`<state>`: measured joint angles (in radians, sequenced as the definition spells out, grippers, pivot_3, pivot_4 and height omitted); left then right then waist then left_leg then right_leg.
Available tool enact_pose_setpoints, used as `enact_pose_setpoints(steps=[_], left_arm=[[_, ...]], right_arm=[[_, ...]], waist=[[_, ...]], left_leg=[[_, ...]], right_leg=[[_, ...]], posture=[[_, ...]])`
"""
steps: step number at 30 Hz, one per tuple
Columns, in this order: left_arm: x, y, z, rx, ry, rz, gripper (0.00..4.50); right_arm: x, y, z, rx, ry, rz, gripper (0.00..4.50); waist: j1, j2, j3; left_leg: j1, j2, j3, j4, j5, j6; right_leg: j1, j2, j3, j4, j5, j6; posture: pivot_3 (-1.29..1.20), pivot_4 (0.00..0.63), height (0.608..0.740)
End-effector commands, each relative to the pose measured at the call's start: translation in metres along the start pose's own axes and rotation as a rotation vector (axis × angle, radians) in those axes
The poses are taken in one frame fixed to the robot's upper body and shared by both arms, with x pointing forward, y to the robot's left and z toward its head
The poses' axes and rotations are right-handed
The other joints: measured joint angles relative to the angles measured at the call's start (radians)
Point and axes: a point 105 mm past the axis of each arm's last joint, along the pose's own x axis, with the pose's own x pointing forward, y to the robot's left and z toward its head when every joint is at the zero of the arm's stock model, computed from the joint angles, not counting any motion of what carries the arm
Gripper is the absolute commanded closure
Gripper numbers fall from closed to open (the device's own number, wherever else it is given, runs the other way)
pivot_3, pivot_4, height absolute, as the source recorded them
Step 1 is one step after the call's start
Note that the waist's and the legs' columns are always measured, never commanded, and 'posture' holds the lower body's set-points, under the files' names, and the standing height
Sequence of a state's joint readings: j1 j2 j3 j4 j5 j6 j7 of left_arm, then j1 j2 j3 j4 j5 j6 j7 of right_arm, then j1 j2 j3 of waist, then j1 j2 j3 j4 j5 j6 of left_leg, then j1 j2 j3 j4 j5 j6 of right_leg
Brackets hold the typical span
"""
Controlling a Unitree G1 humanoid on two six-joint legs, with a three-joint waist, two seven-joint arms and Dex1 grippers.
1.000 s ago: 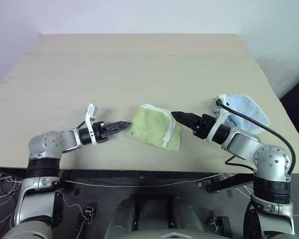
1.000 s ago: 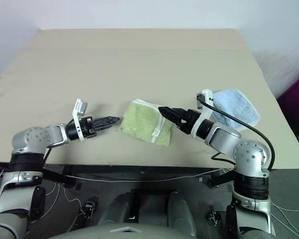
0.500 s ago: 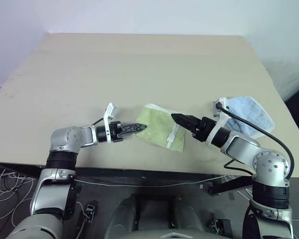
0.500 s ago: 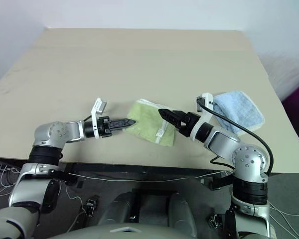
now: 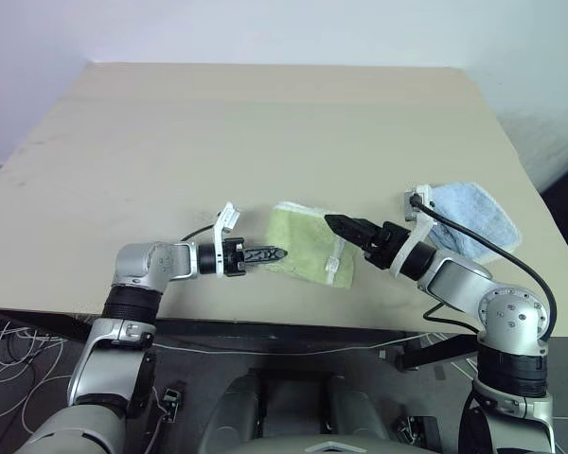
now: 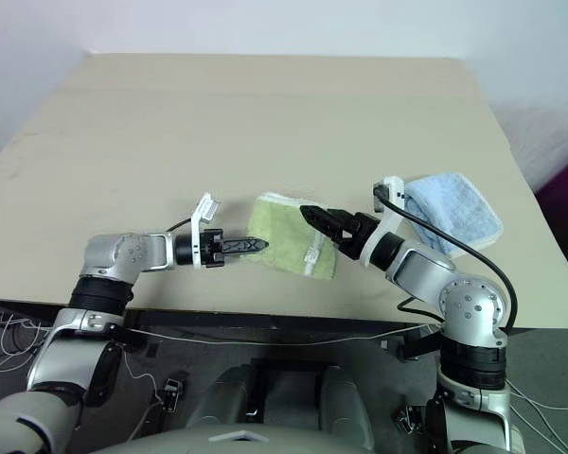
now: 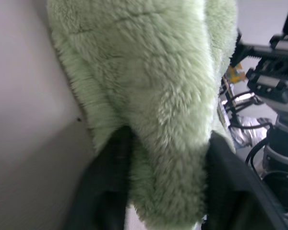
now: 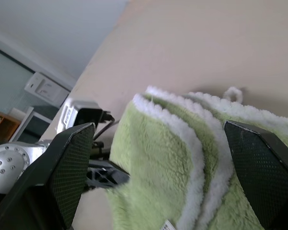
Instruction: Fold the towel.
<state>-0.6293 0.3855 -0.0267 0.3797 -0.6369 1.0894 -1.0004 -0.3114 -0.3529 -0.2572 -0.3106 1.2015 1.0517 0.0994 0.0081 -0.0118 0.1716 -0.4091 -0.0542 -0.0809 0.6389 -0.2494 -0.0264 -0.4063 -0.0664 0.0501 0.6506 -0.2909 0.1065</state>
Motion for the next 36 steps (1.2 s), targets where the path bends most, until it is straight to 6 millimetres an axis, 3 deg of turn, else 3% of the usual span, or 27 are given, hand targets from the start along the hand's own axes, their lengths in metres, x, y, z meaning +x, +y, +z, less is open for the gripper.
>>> enact_pose_setpoints(steps=[1, 3, 9, 14, 17, 20, 24, 26, 29, 32, 34, 36], left_arm=[[0.003, -0.001, -0.005, -0.007, 0.012, -0.009, 3.97], [0.003, -0.001, -0.006, -0.008, 0.012, -0.009, 4.49], [0.003, 0.002, -0.005, -0.016, -0.029, 0.007, 4.49], [-0.018, 0.007, 0.04, -0.039, -0.298, 0.056, 4.49], [-0.058, 0.011, 0.083, -0.02, -0.564, 0.137, 4.49], [-0.087, 0.013, 0.102, -0.011, -0.704, 0.197, 4.49], [-0.164, 0.013, 0.135, 0.04, -0.997, 0.369, 4.49], [-0.207, 0.015, 0.141, 0.056, -1.134, 0.469, 4.49], [-0.26, 0.021, 0.136, 0.059, -1.293, 0.624, 4.49], [-0.304, 0.033, 0.114, -0.02, -1.444, 0.733, 4.49], [-0.316, 0.043, 0.098, -0.056, -1.467, 0.802, 4.49], [-0.315, 0.052, 0.081, -0.079, -1.443, 0.859, 4.49]], right_arm=[[-0.002, 0.011, 0.007, -0.02, -0.04, 0.039, 0.0], [-0.002, 0.011, 0.007, -0.019, -0.041, 0.036, 0.0], [-0.003, 0.009, 0.008, -0.015, -0.051, 0.023, 0.0], [-0.006, 0.006, 0.016, -0.017, -0.104, 0.002, 0.0], [-0.015, -0.003, 0.028, -0.031, -0.159, -0.034, 0.0], [-0.019, -0.007, 0.033, -0.043, -0.174, -0.048, 0.0], [-0.02, -0.012, 0.039, -0.06, -0.177, -0.056, 0.0], [-0.018, -0.012, 0.039, -0.066, -0.169, -0.049, 0.0], [-0.013, -0.01, 0.037, -0.069, -0.155, -0.034, 0.0], [-0.009, -0.009, 0.034, -0.066, -0.144, -0.02, 0.0], [-0.007, -0.008, 0.033, -0.066, -0.138, -0.009, 0.0], [-0.005, -0.008, 0.032, -0.067, -0.132, -0.003, 0.0]], waist=[[-0.001, 0.0, 0.0], [0.0, 0.0, 0.0], [0.0, 0.0, 0.0], [0.0, 0.0, 0.0], [-0.013, 0.0, 0.0], [-0.023, 0.0, 0.0], [-0.024, -0.001, 0.0], [-0.026, -0.001, 0.0], [-0.024, -0.001, 0.0], [-0.02, -0.001, 0.0], [-0.018, -0.001, 0.0], [-0.017, -0.001, 0.0]], left_leg=[[0.0, 0.0, 0.0, 0.0, 0.0, 0.0], [0.0, 0.0, 0.0, 0.0, 0.0, 0.0], [0.0, 0.0, 0.0, 0.003, 0.0, 0.0], [0.0, 0.0, -0.001, 0.004, 0.0, 0.0], [0.0, 0.001, -0.001, 0.004, 0.0, 0.0], [-0.001, 0.002, 0.0, 0.004, 0.0, 0.0], [-0.001, 0.002, 0.0, 0.004, 0.0, 0.0], [-0.001, 0.002, 0.0, 0.004, 0.0, 0.0], [-0.001, 0.002, 0.0, 0.004, 0.0, 0.0], [-0.001, 0.002, 0.0, 0.004, 0.0, 0.0], [-0.001, 0.001, 0.0, 0.004, 0.0, 0.0], [-0.001, 0.001, 0.0, 0.004, 0.0, 0.0]], right_leg=[[0.0, 0.0, 0.0, 0.0, 0.0, 0.0], [0.0, 0.0, 0.0, 0.001, 0.0, 0.0], [0.001, 0.0, 0.0, 0.002, 0.0, 0.0], [0.001, 0.0, 0.0, 0.003, 0.0, 0.0], [0.0, 0.001, 0.0, 0.003, 0.0, 0.0], [-0.002, 0.001, 0.0, 0.004, 0.0, 0.0], [-0.002, 0.002, 0.0, 0.004, 0.0, 0.0], [-0.002, 0.002, 0.0, 0.004, 0.0, 0.0], [-0.002, 0.002, 0.0, 0.004, 0.0, 0.0], [-0.002, 0.001, 0.0, 0.004, 0.0, 0.0], [-0.001, 0.0, 0.0, 0.004, 0.0, 0.0], [-0.001, 0.0, 0.0, 0.003, 0.0, 0.0]], posture=[[0.0, 0.15, 0.74], [0.0, 0.15, 0.74], [0.0, 0.15, 0.74], [0.0, 0.15, 0.74], [0.0, 0.15, 0.74], [0.0, 0.15, 0.74], [0.0, 0.15, 0.74], [0.0, 0.15, 0.74], [0.0, 0.15, 0.74], [0.0, 0.15, 0.74], [0.0, 0.15, 0.74], [0.0, 0.15, 0.74]])
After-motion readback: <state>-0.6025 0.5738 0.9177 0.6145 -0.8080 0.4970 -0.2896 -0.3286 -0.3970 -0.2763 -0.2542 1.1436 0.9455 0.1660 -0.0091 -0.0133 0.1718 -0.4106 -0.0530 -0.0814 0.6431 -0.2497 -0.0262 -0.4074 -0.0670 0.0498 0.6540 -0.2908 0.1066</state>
